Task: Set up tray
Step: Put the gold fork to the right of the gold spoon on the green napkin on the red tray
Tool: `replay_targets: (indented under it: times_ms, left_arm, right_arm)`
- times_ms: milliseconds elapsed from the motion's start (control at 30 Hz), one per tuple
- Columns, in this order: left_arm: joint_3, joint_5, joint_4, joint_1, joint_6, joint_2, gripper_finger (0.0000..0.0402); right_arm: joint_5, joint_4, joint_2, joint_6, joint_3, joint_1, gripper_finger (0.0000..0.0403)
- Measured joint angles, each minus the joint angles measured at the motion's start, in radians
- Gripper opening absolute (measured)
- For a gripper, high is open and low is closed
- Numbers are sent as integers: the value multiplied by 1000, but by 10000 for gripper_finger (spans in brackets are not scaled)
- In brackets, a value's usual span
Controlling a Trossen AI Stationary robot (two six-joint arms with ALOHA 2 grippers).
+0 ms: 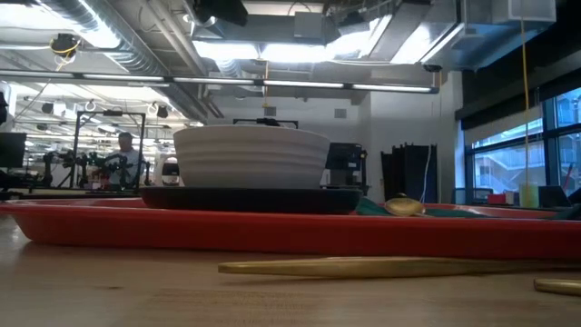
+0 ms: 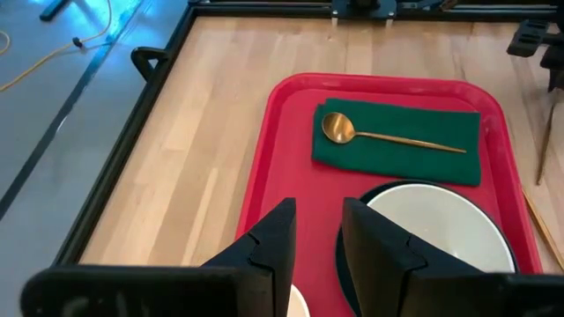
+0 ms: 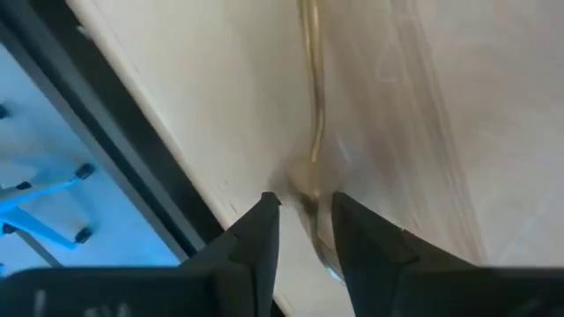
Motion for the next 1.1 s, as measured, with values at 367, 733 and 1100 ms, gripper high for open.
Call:
replay_targets:
  times_ms: [367,733,1100]
  left_arm:
    - [0,-3,1,0,0,0,88]
    - [68,204,8,3,-97,-11,88]
    - [124,482,105,1,-216,-26,88]
  right_arm:
    - [51,-65,3,105,24,1,6]
    - [111,-652,5,14,442,5,2]
    - [367,-888,-15,-144,742,-19,1]
